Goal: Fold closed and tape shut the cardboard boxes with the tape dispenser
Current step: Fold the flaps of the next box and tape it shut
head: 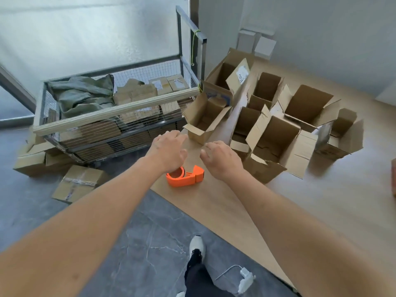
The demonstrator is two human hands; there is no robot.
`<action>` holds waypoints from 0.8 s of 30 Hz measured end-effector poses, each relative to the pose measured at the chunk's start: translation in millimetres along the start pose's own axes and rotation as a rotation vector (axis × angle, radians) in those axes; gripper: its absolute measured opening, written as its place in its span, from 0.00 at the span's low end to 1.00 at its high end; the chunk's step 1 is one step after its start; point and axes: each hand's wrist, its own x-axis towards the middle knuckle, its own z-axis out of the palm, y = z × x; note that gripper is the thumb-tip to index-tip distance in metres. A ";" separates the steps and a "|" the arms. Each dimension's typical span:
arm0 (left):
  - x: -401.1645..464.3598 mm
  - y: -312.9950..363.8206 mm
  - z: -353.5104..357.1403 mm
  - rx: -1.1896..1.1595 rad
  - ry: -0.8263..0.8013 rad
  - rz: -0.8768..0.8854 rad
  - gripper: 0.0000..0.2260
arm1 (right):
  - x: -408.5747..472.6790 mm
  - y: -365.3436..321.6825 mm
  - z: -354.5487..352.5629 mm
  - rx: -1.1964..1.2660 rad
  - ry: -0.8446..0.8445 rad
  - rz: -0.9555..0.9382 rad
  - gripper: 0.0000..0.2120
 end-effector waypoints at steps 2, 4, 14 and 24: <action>29.6 -10.0 8.0 -0.004 -0.025 -0.007 0.22 | 31.8 2.8 9.1 0.024 -0.013 0.027 0.20; 58.7 -16.9 16.4 -0.005 -0.056 0.003 0.22 | 57.9 6.8 16.2 0.054 -0.016 0.072 0.20; 160.0 -42.5 50.6 -0.129 -0.198 0.019 0.23 | 140.2 28.3 36.9 0.160 -0.026 0.296 0.19; 199.3 -85.9 67.2 -0.149 -0.349 0.185 0.18 | 172.2 -1.6 70.1 0.486 0.311 0.743 0.10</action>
